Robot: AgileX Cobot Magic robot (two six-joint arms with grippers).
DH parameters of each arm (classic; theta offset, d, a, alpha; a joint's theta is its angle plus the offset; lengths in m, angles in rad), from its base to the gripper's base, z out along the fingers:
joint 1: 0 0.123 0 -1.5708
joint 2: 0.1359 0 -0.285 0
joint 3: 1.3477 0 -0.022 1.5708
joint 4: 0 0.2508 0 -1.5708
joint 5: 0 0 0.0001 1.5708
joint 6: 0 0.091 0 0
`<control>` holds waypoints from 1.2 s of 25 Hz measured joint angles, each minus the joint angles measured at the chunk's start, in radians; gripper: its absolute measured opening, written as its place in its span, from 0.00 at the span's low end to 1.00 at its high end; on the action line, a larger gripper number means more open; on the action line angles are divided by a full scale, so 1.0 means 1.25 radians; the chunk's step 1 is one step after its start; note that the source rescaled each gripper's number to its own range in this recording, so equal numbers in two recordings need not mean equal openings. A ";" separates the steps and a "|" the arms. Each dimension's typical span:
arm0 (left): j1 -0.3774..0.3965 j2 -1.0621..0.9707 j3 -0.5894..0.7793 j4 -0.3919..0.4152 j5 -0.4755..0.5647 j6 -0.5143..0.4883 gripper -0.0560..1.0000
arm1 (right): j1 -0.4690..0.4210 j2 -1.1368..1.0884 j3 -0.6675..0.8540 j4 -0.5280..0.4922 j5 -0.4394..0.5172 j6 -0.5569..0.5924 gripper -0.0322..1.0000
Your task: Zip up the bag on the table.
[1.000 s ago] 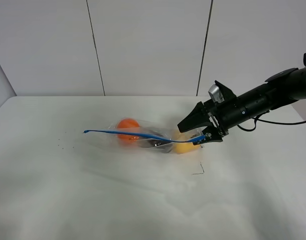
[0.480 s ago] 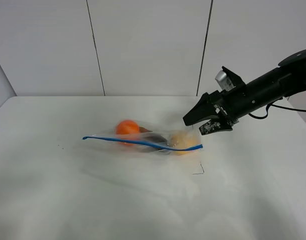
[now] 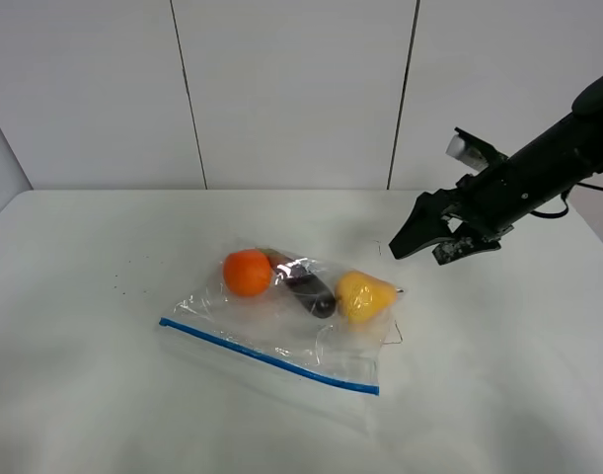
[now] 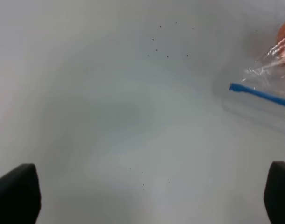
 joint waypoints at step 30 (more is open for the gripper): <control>0.000 0.000 0.000 0.000 0.000 -0.001 1.00 | 0.000 -0.625 0.364 -0.564 -0.221 0.355 1.00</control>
